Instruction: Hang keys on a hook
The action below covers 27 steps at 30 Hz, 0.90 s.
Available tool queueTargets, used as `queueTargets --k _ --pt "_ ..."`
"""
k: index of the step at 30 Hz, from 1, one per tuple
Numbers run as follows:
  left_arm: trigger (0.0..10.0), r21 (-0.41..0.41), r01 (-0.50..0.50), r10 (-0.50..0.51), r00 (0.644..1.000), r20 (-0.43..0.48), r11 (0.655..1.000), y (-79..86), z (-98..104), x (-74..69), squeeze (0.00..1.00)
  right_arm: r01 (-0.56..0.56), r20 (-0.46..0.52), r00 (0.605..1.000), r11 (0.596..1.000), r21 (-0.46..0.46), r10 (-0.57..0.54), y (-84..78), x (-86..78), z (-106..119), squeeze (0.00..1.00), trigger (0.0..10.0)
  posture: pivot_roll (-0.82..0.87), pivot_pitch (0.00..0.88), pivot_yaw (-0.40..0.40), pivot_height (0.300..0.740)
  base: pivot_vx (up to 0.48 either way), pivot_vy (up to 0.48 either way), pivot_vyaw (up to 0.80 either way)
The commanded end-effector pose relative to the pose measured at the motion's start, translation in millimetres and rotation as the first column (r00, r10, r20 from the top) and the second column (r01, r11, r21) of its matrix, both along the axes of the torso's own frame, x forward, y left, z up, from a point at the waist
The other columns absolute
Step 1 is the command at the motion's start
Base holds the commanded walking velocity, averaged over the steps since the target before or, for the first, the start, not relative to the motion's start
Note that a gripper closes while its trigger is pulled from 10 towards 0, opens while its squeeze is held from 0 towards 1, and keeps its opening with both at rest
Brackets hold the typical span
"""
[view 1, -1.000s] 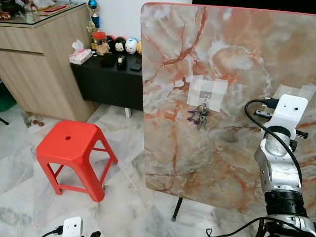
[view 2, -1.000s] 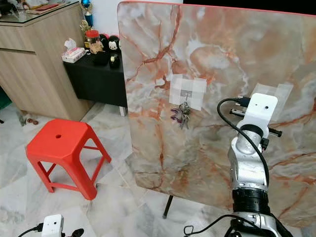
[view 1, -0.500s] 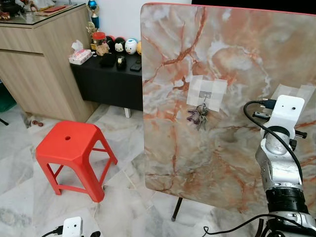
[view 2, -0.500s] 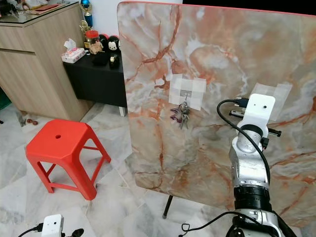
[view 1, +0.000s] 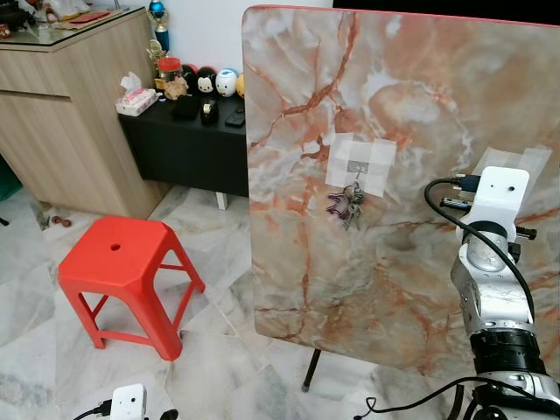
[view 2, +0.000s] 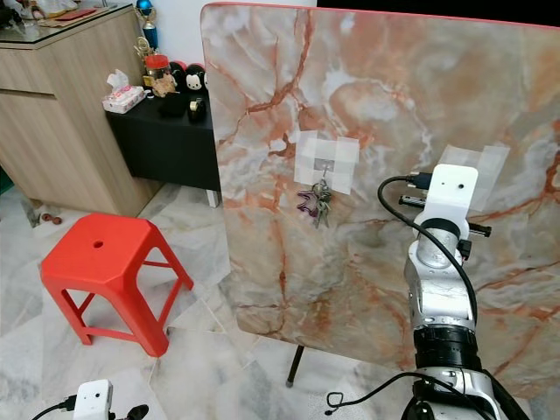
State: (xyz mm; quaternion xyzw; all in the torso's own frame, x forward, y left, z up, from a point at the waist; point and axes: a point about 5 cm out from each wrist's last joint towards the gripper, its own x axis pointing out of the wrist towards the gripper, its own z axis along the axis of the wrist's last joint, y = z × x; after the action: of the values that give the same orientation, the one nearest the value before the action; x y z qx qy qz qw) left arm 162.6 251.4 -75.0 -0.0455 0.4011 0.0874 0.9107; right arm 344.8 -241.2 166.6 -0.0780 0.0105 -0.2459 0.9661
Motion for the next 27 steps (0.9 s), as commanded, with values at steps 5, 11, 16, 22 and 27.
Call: queueTargets --k 5,11,16,22,27 --pt "10.0 0.01 0.011 -0.011 1.0 -0.02 1.0 0.8 -1.5 -3.2 0.0 -0.016 -0.025 1.0 1.0 -0.005 0.016 0.4 3.2 -0.2 0.0 10.0 -0.01 0.0 -0.041 0.74 0.0 0.0 0.0" --pt "10.0 0.011 0.016 -0.016 1.0 -0.016 1.0 0.6 -1.3 -3.0 0.0 -0.002 -0.038 0.999 1.0 -0.009 0.002 -4.2 5.6 1.4 0.0 10.0 -0.01 0.0 -0.04 0.74 0.0 0.0 0.0" --pt "10.0 0.014 0.019 -0.019 1.0 -0.017 1.0 0.8 -1.3 -3.2 0.0 0.0 -0.034 0.999 1.0 -0.012 0.0 -5.3 6.8 4.0 0.0 10.0 -0.01 0.0 -0.042 0.74 0.0 0.0 0.0" --pt "10.0 0.018 0.023 -0.022 1.0 -0.02 1.0 0.9 -1.3 -3.3 0.0 -0.016 -0.041 0.999 1.0 -0.008 0.016 -1.5 6.1 0.8 0.0 10.0 -0.01 0.0 -0.041 0.74 0.0 0.0 0.0" --pt "10.0 0.019 0.024 -0.023 1.0 -0.02 1.0 0.9 -1.3 -3.3 0.0 -0.022 -0.039 0.999 1.0 -0.003 0.022 0.0 6.3 0.8 0.58 10.0 -0.01 0.0 -0.042 0.74 0.0 0.0 0.0"
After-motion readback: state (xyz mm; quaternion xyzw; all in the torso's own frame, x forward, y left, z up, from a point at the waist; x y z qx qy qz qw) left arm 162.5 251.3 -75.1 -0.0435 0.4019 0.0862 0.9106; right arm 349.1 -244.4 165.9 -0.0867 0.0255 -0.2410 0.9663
